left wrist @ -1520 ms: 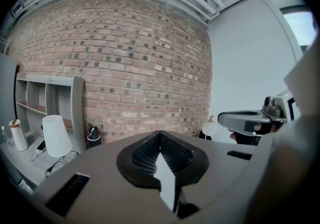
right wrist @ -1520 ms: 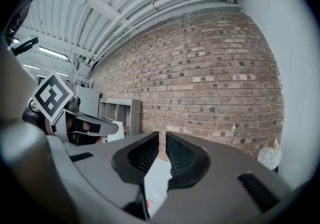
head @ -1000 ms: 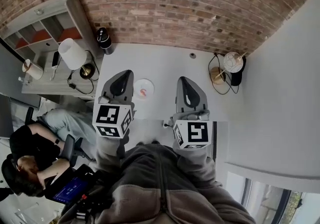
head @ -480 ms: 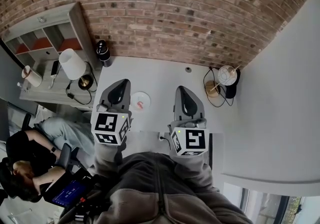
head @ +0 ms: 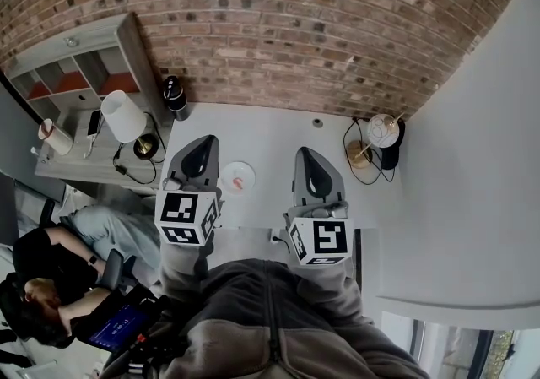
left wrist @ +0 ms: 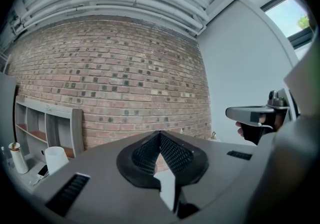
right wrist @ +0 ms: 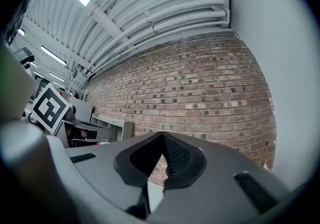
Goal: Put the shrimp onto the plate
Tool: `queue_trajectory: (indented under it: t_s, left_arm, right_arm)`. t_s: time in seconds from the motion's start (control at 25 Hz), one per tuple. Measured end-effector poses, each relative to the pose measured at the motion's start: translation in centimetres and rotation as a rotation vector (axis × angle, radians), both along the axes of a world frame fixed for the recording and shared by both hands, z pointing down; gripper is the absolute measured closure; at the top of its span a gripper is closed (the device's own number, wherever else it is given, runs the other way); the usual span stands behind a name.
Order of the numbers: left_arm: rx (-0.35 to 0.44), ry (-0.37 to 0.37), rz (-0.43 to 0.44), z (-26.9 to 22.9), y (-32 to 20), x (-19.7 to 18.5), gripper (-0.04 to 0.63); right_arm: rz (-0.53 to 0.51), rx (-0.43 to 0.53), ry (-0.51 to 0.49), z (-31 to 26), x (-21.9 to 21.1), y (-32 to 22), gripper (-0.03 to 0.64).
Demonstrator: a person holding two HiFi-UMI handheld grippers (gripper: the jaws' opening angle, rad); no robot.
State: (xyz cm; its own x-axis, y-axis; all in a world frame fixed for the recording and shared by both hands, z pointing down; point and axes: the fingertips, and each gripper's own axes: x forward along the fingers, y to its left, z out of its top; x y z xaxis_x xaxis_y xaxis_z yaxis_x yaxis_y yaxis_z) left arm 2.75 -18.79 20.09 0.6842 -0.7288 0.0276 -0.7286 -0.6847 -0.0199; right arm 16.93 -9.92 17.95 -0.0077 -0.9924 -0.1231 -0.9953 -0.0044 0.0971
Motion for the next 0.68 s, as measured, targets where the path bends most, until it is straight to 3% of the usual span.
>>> queue_trajectory:
  t_s: [0.68]
  left_arm:
    - [-0.010, -0.001, -0.004, -0.21, -0.51, 0.86, 0.591]
  right_arm:
    - [-0.003, -0.001, -0.012, 0.01, 0.84, -0.28, 0.617]
